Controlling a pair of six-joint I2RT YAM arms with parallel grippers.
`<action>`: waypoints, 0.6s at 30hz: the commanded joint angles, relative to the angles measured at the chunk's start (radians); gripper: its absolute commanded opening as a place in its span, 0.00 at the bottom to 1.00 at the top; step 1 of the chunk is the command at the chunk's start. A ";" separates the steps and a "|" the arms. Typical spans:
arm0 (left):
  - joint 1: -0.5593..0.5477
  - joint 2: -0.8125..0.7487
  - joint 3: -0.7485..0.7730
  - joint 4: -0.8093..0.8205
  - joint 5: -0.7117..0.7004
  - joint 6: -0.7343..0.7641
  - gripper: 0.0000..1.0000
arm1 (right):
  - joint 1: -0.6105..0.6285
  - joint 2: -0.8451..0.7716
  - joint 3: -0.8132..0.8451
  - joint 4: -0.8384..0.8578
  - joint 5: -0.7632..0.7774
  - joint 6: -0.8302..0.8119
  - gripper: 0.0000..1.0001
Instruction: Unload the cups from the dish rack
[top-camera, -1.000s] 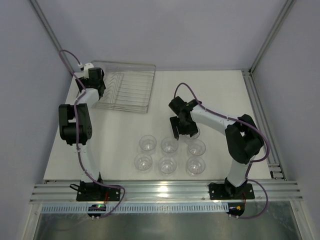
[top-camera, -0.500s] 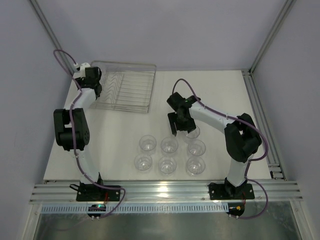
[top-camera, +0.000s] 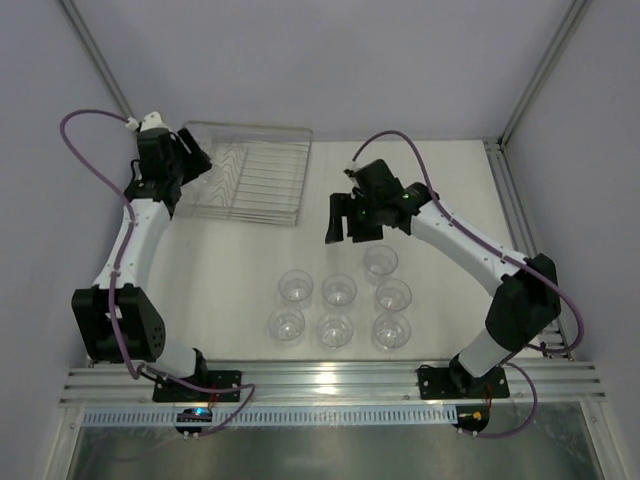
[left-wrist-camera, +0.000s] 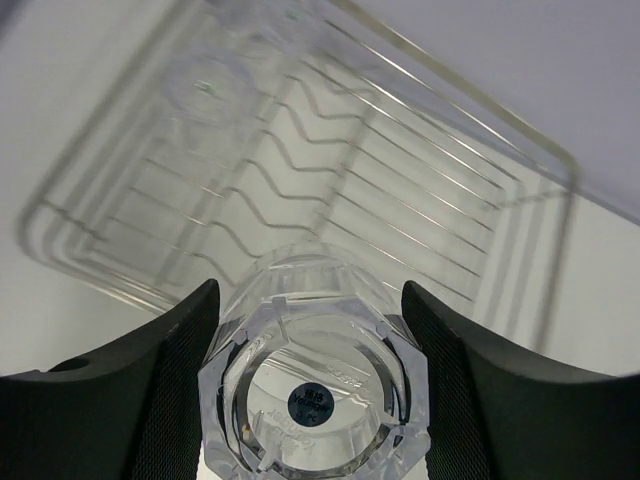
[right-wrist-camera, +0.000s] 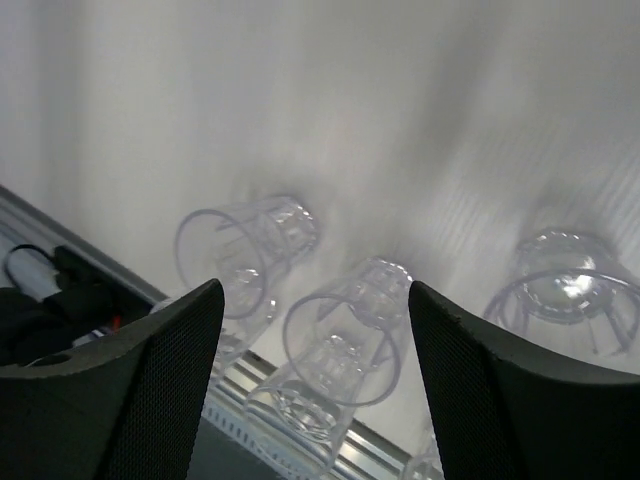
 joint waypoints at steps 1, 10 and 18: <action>0.001 -0.066 -0.106 0.088 0.474 -0.180 0.00 | -0.044 -0.122 -0.080 0.292 -0.284 0.104 0.78; -0.093 -0.047 -0.602 1.102 1.042 -1.085 0.00 | -0.087 -0.217 -0.301 0.656 -0.492 0.297 0.78; -0.251 -0.004 -0.645 1.277 1.030 -1.207 0.00 | -0.090 -0.206 -0.318 0.730 -0.519 0.340 0.78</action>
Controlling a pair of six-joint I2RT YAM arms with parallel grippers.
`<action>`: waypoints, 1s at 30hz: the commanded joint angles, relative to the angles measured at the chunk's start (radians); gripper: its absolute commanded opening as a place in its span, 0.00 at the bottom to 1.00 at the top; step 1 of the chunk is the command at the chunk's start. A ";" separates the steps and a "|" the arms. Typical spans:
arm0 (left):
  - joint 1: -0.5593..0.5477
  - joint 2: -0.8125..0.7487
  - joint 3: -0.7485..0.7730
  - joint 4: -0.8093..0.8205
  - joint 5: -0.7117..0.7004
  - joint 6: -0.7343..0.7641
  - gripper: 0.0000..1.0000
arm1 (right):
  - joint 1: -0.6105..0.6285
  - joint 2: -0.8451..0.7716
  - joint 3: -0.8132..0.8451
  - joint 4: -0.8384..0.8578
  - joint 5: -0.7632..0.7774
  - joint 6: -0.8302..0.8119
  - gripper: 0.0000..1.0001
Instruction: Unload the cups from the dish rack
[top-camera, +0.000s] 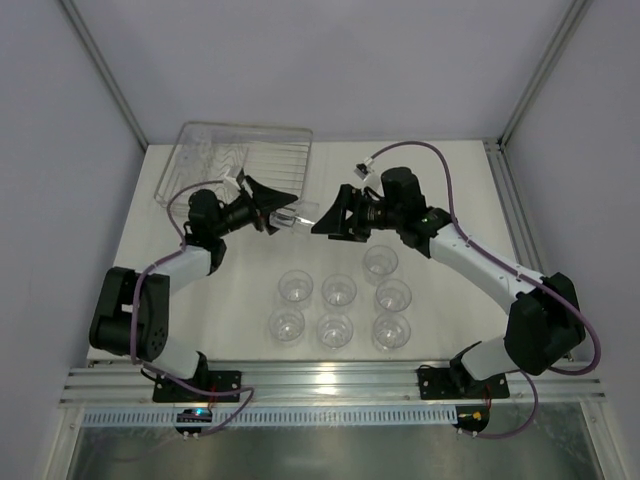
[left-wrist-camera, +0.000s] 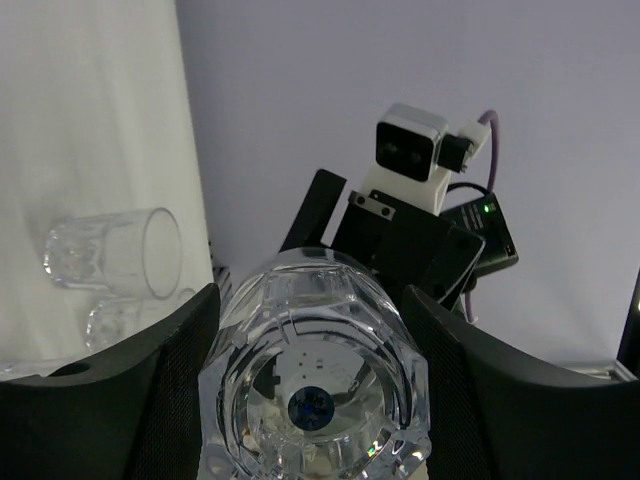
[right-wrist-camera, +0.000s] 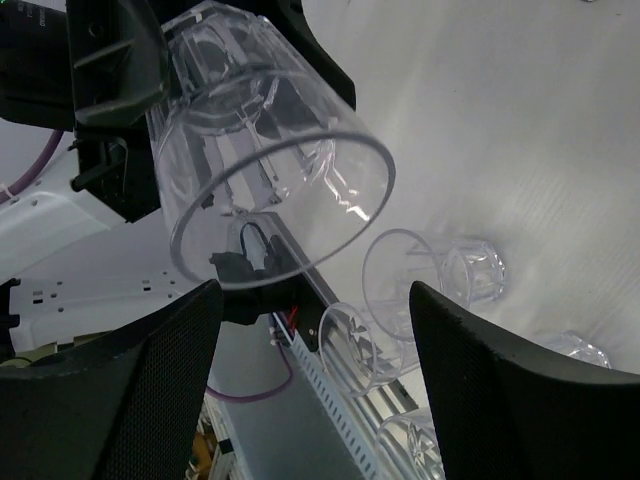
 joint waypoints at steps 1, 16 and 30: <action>-0.053 0.007 0.008 0.207 0.042 -0.114 0.00 | -0.005 -0.014 0.019 0.102 -0.042 0.034 0.78; -0.148 0.188 -0.025 0.639 -0.077 -0.393 0.00 | -0.005 -0.029 0.004 0.173 -0.056 0.071 0.77; -0.199 0.216 -0.035 0.770 -0.124 -0.514 0.11 | -0.008 -0.038 -0.001 0.148 -0.008 0.039 0.12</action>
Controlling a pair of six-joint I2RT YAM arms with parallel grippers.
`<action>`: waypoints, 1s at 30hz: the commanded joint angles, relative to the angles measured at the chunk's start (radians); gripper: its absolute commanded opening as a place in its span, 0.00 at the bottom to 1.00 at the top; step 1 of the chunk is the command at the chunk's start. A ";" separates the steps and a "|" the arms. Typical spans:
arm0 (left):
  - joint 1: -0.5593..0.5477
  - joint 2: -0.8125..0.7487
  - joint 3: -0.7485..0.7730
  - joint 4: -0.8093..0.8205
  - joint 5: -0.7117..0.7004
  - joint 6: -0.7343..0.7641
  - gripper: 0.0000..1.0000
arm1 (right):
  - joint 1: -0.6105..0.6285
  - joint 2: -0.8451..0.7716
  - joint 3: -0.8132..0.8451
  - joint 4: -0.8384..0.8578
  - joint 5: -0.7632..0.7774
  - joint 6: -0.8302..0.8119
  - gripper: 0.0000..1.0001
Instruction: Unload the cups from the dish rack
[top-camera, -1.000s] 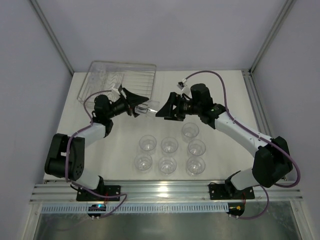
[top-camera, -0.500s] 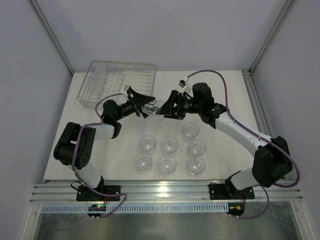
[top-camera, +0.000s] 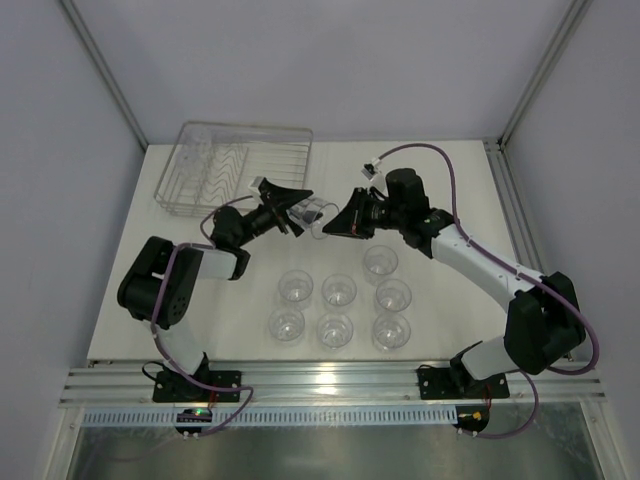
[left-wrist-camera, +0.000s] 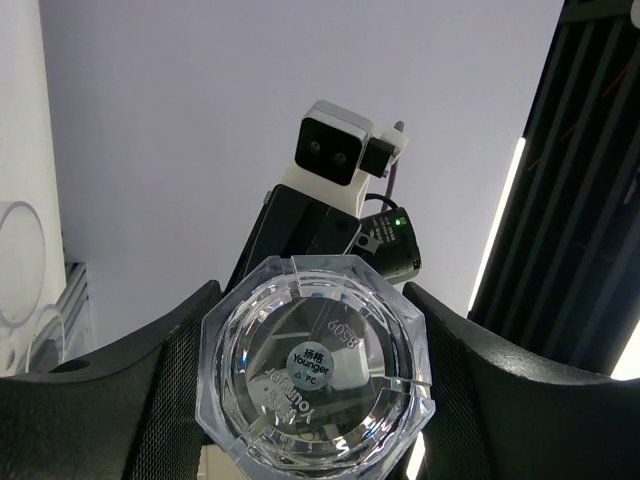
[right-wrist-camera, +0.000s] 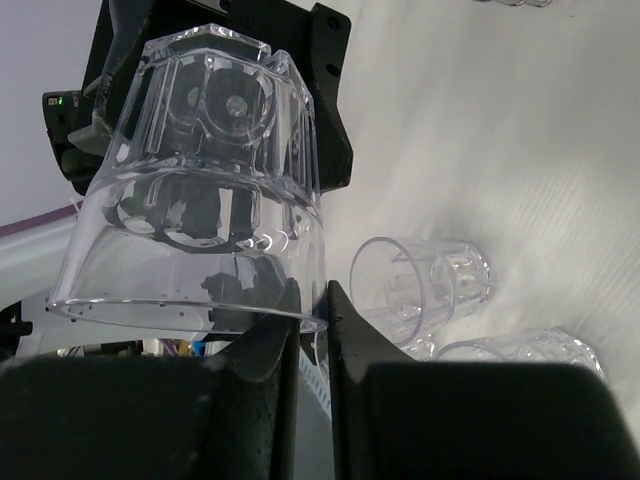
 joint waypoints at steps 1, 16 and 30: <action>-0.027 -0.033 -0.011 0.215 0.008 -0.028 0.21 | 0.017 -0.040 0.033 0.102 -0.016 -0.015 0.10; 0.157 0.051 0.005 0.167 0.055 0.056 1.00 | 0.002 -0.119 0.033 -0.126 0.121 -0.107 0.04; 0.383 -0.188 0.278 -1.033 0.089 0.934 1.00 | 0.005 0.153 0.409 -0.842 0.408 -0.372 0.04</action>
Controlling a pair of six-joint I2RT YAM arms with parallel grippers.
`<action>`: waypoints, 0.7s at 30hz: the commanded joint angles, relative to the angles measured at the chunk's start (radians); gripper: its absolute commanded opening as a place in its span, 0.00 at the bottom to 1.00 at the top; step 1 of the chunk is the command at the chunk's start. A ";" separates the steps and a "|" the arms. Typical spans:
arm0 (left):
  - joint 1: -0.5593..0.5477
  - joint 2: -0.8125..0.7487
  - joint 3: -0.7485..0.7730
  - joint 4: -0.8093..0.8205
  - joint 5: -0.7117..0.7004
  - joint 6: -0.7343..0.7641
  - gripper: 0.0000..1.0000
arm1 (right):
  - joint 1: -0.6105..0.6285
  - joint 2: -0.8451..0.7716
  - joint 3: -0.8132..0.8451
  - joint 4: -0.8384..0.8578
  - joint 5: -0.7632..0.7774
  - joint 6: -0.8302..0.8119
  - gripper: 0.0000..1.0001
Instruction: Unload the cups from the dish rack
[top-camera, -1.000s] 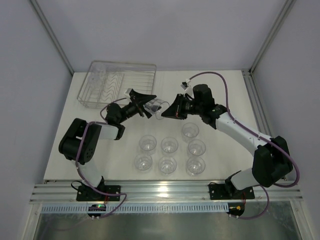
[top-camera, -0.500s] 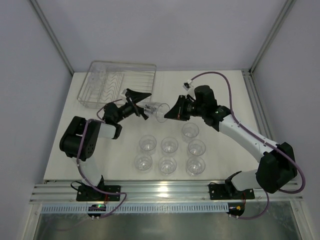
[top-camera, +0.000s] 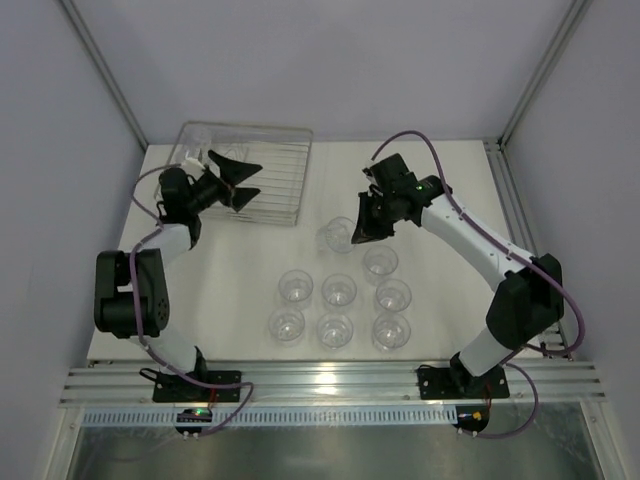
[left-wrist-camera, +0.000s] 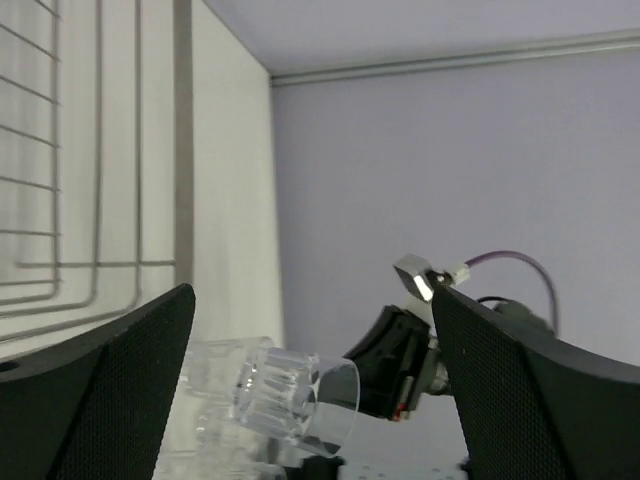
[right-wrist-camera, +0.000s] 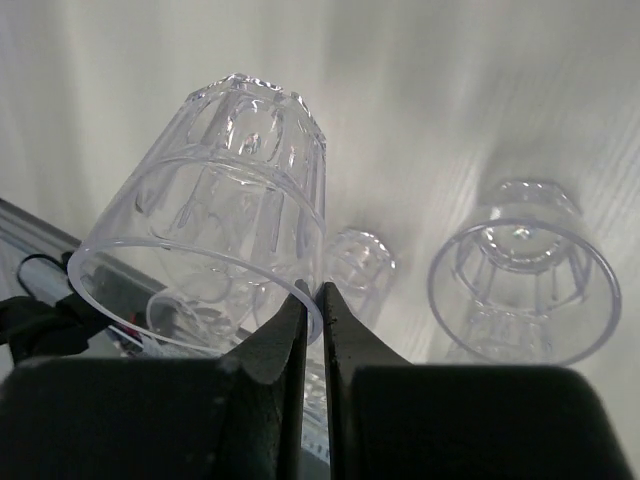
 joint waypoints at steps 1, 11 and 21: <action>-0.002 -0.115 0.182 -0.570 -0.085 0.525 1.00 | -0.002 0.045 0.075 -0.180 0.081 -0.083 0.04; -0.002 -0.120 0.412 -1.098 -0.409 0.916 1.00 | 0.010 0.151 0.167 -0.278 0.115 -0.149 0.04; -0.002 -0.068 0.503 -1.155 -0.562 0.983 1.00 | 0.056 0.268 0.230 -0.330 0.184 -0.183 0.04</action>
